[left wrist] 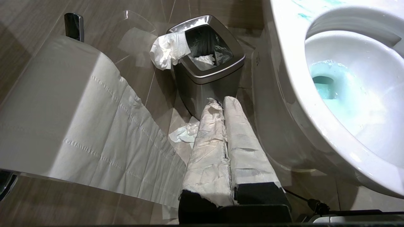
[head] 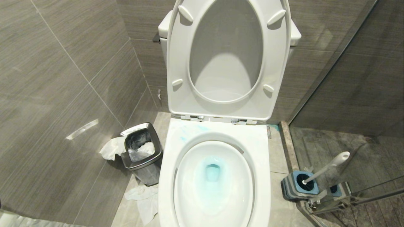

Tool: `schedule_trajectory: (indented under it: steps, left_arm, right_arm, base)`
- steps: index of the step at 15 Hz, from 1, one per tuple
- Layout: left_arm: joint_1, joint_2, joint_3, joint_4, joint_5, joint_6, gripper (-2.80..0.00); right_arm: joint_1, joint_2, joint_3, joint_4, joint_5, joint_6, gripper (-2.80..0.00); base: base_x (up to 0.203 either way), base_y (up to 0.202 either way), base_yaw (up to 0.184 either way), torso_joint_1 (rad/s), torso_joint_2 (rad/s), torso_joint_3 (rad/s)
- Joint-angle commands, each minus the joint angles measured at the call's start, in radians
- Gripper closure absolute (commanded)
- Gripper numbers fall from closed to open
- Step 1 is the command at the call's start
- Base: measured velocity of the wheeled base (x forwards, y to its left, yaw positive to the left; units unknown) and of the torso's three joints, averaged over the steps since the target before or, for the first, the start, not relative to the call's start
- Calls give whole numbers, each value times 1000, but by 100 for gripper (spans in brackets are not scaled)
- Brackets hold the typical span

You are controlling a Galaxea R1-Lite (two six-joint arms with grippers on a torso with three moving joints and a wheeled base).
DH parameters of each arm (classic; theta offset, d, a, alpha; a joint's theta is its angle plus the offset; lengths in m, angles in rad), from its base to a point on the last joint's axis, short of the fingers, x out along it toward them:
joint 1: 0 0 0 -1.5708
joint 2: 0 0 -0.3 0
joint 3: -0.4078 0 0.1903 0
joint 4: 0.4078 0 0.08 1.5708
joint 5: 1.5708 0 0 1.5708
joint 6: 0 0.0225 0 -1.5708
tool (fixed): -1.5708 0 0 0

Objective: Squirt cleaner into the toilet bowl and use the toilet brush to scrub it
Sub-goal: Flush the toilet

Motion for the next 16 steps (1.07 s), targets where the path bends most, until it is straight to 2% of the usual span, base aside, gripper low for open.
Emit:
schedule_trajectory:
  steps: [1,10,14,16]
  left_arm:
    - [0,0,0,0,0,0,0]
    - [0,3,-6,14,-1,11,0]
    - [0,0,-9,-4,-32,85,0]
    - [0,7,-66,3,-68,93,0]
  right_arm:
    - [0,1,0,0,1,-1,0]
    - [0,1,-1,0,1,-1,0]
    - [0,1,0,0,1,0,0]
    - [0,1,0,0,1,-1,0]
  base:
    - [0,0,0,0,0,0]
    - [0,0,0,0,0,0]
    - [0,0,0,0,0,0]
    - [0,0,0,0,0,0]
